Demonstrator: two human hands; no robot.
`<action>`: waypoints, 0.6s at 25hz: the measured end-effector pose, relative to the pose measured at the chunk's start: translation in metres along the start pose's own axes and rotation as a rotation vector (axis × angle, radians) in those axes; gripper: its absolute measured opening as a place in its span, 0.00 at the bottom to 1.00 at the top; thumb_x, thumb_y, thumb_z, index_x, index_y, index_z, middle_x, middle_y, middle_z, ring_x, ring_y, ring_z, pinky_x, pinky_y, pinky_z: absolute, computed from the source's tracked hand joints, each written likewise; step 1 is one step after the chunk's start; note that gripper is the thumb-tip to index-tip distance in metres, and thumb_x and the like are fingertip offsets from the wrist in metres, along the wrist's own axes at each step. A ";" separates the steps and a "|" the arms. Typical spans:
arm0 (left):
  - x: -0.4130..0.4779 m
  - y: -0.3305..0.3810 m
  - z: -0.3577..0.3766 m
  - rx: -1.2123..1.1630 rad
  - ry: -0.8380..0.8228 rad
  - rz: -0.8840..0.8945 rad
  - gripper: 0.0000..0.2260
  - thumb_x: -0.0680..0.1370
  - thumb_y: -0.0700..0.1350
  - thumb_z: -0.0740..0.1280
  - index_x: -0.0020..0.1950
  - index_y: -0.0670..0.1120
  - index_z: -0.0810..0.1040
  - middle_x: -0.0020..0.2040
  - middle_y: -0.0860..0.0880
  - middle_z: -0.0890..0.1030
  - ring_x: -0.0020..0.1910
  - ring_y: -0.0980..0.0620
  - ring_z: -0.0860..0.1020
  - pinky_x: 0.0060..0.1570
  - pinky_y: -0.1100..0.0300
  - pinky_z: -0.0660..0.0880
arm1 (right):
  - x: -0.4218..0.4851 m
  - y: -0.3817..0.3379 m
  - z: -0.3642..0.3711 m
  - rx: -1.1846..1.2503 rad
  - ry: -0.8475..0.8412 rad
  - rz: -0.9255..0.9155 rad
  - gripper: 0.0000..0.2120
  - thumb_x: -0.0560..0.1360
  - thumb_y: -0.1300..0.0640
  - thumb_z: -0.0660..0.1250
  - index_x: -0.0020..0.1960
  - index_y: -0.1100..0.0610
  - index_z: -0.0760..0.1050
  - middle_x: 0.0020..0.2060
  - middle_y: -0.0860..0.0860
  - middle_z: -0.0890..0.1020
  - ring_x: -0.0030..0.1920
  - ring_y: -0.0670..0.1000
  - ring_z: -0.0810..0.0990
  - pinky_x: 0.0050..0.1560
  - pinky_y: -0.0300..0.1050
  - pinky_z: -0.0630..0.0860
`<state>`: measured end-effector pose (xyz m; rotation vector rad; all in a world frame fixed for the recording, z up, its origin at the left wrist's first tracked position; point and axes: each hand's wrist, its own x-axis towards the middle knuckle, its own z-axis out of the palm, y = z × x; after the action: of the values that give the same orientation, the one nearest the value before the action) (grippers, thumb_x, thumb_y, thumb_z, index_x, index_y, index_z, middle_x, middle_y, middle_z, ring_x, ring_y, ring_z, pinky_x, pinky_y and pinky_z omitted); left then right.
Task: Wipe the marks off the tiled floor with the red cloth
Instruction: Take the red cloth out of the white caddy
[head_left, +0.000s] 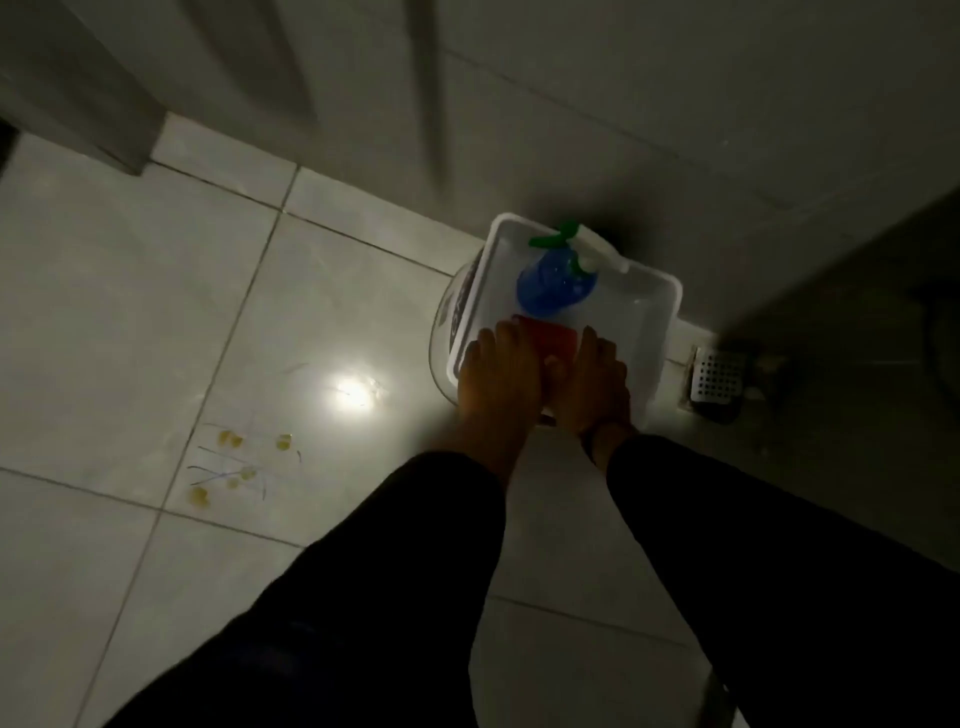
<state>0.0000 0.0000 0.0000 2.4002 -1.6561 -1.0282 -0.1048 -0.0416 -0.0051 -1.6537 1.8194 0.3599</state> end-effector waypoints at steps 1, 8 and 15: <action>0.011 0.002 0.007 0.009 -0.043 -0.077 0.25 0.84 0.54 0.61 0.76 0.40 0.67 0.68 0.41 0.78 0.66 0.40 0.78 0.64 0.47 0.76 | 0.014 0.003 0.006 0.089 0.000 0.074 0.37 0.85 0.44 0.63 0.86 0.58 0.53 0.81 0.61 0.65 0.77 0.66 0.69 0.78 0.63 0.69; 0.045 0.001 0.030 -0.210 -0.170 -0.416 0.27 0.80 0.55 0.70 0.75 0.44 0.69 0.68 0.42 0.79 0.69 0.39 0.79 0.65 0.43 0.76 | 0.056 0.011 0.030 0.529 -0.108 0.328 0.31 0.78 0.50 0.76 0.75 0.61 0.71 0.70 0.61 0.81 0.68 0.62 0.82 0.71 0.56 0.80; 0.047 0.001 0.029 -0.517 -0.083 -0.409 0.21 0.81 0.54 0.69 0.70 0.46 0.74 0.64 0.44 0.80 0.61 0.43 0.81 0.57 0.48 0.76 | 0.060 0.024 0.024 0.642 -0.104 0.270 0.06 0.80 0.58 0.74 0.51 0.61 0.85 0.56 0.64 0.88 0.59 0.64 0.87 0.66 0.62 0.84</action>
<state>-0.0068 -0.0310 -0.0456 2.3831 -0.7749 -1.4132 -0.1207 -0.0697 -0.0656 -0.9390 1.8253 -0.0349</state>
